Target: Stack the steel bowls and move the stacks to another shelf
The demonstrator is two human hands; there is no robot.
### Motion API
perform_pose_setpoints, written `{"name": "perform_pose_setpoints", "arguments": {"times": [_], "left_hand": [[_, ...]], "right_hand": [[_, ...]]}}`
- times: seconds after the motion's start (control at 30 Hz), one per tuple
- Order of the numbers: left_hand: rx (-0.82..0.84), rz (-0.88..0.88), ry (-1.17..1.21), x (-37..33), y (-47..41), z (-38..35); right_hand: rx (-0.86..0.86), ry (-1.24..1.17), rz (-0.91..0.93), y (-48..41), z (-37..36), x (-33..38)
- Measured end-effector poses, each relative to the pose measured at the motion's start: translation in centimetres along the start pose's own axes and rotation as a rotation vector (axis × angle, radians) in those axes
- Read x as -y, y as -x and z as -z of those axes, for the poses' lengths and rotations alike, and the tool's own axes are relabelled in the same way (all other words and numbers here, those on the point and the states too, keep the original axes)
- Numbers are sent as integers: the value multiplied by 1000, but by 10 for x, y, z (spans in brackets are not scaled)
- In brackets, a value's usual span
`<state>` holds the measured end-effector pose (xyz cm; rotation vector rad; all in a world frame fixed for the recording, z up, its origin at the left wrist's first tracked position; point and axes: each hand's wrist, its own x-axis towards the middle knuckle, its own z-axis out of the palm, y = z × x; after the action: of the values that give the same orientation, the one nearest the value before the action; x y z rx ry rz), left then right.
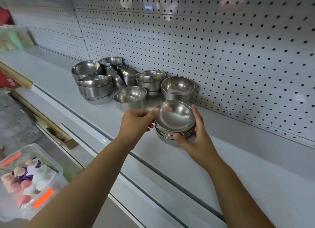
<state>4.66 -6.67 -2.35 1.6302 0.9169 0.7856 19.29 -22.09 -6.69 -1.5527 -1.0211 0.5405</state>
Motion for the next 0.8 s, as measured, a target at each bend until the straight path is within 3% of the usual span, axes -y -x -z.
{"name": "perform_pose_setpoints", "arguments": {"times": [0.53,0.63,0.8], "left_hand": [[31,-26,222,25,18,-13],[32,-56,151,21,11,-9],[-142,-252,-150,6,-20,7]], "right_hand": [[91,-59,-81,-6,-8,-10],[27,-45,-41,-7,-13,-11],[-144,-54,22,-16,-17,-12]]}}
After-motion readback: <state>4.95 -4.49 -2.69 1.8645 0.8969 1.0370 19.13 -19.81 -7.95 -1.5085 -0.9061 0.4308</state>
